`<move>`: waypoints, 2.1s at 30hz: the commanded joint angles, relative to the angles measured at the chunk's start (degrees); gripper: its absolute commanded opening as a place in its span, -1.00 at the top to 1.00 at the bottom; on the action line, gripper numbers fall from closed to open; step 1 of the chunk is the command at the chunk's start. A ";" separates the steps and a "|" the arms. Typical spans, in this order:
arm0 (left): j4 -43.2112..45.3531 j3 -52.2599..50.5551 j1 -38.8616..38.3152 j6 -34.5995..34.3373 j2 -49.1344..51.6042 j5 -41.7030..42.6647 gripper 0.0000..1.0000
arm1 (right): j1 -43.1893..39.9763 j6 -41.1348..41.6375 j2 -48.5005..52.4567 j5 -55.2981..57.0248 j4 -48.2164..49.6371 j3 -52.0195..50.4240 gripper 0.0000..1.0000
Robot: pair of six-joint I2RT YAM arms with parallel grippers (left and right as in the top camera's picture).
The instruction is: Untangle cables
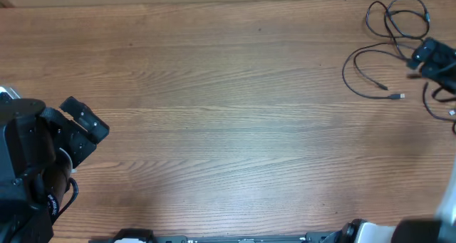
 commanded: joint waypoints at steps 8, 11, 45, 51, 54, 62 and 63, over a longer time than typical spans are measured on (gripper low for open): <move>0.07 0.26 0.55 0.94 -0.02 -0.79 -0.99 | 0.26 0.48 -14.99 -11.08 -18.45 1.09 -1.00; 0.07 0.26 0.55 0.94 -0.02 -0.79 -0.99 | 0.26 0.46 -17.25 -11.06 -22.08 1.09 -1.00; 0.07 0.26 0.55 0.94 -0.02 -0.79 -0.99 | 0.22 -12.28 -28.00 -27.32 -34.32 0.98 -1.00; 0.07 0.26 0.55 0.94 -0.02 -0.79 -0.99 | 0.20 -19.63 -35.58 -29.16 -34.73 0.98 -1.00; 0.09 0.26 0.55 0.94 -0.02 -0.79 -0.99 | 0.20 -19.78 -39.87 -29.09 -36.02 0.96 -1.00; 0.09 0.26 0.55 0.94 -0.02 -0.79 -0.99 | 7.43 -19.71 -46.03 -32.63 -24.98 0.85 -1.00; 0.09 0.26 0.55 0.94 -0.02 -0.79 -0.99 | 9.42 -19.71 -46.56 -31.54 -22.97 0.85 -1.00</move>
